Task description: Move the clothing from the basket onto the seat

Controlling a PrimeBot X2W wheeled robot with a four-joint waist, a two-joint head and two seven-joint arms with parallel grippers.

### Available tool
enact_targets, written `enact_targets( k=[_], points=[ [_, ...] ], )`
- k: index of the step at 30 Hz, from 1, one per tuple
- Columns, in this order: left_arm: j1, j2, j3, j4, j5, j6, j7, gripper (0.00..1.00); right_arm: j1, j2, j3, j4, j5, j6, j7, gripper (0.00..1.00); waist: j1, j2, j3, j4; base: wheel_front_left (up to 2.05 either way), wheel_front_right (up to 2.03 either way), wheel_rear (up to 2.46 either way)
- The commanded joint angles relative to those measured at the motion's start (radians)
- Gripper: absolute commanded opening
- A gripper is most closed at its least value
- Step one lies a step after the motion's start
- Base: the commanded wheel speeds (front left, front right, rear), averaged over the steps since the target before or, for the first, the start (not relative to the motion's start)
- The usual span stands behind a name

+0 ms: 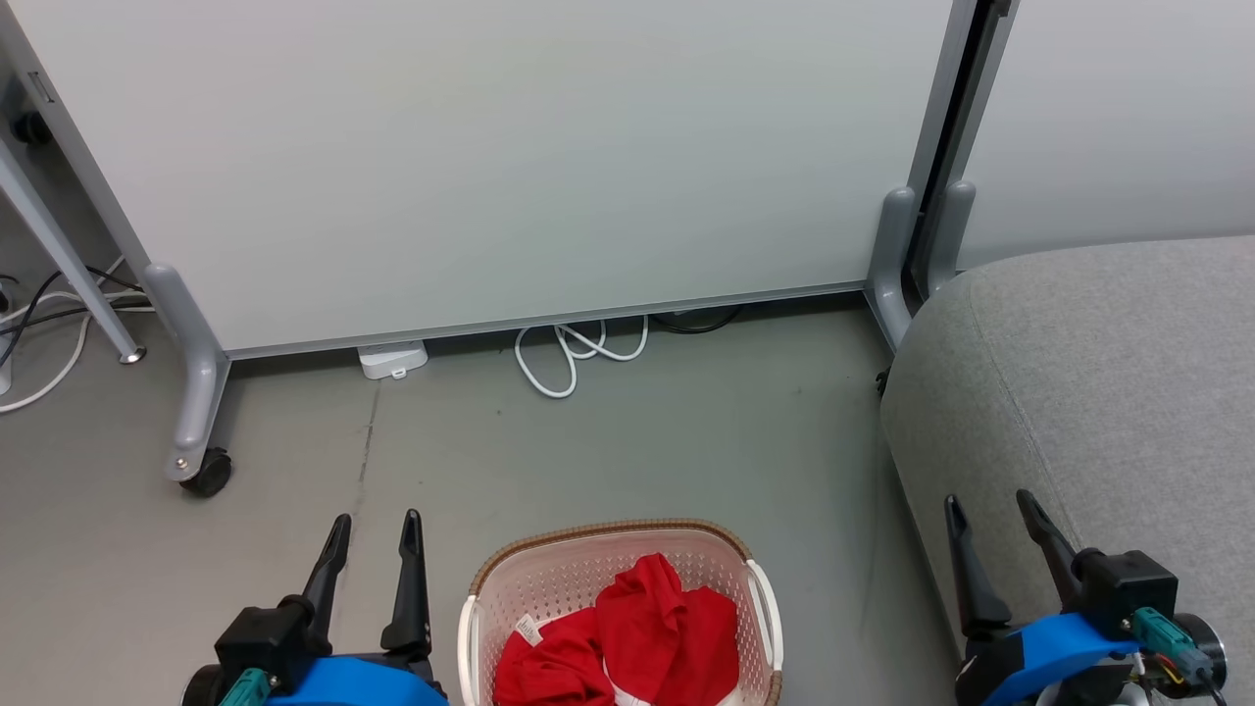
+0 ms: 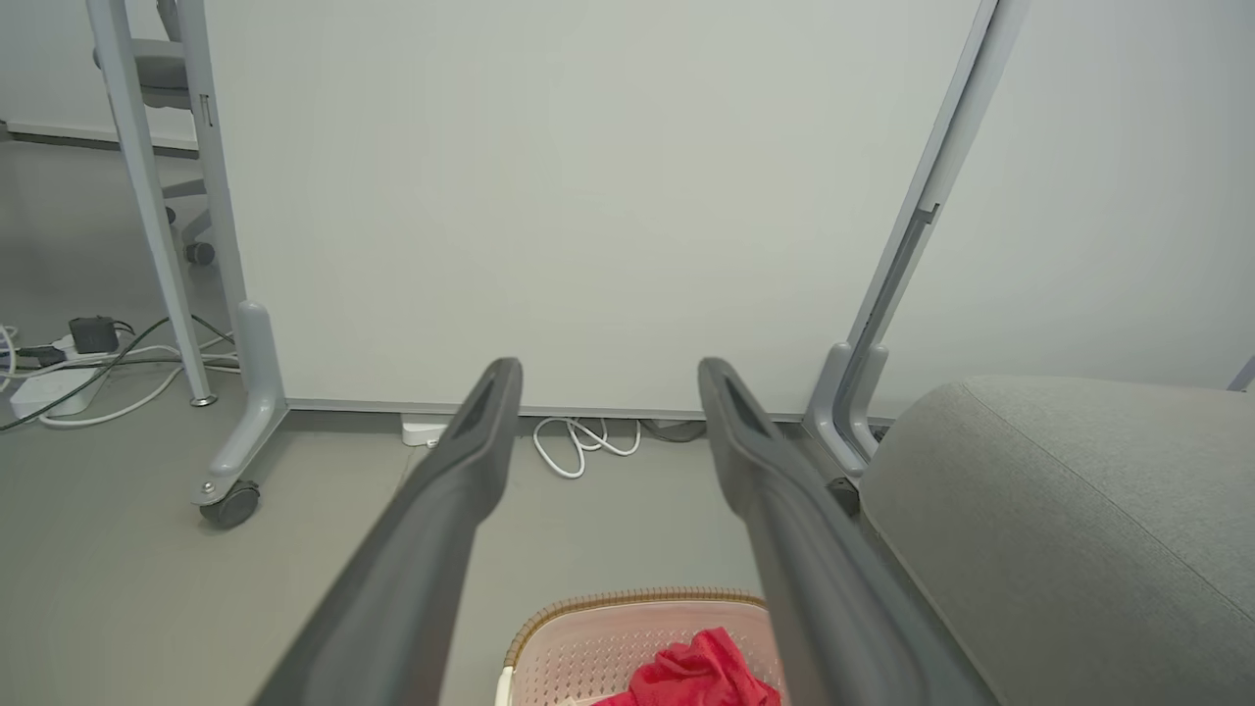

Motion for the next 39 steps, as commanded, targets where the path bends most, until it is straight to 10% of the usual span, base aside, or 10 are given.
enact_targets(
  k=[1,23,39],
  points=[
    [0.006,0.0,-0.004,0.002,0.018,-0.005,-0.009,1.0,0.008,-0.008,0.002,0.002,-0.019,0.002,-0.005,1.0,0.0,0.0,0.0,0.0,0.0,0.0,0.0],
    [0.009,-0.003,0.004,0.006,0.017,-0.008,-0.01,1.0,0.002,-0.008,0.013,0.001,-0.009,0.001,-0.004,1.0,0.0,0.0,0.011,-0.015,0.0,0.0,0.0],
    [-0.089,0.031,0.012,0.115,0.016,0.001,0.003,1.0,-0.106,-0.006,0.152,-0.028,0.023,0.001,-0.019,1.0,0.0,0.0,0.222,-0.264,0.0,0.0,0.0]
  ],
)
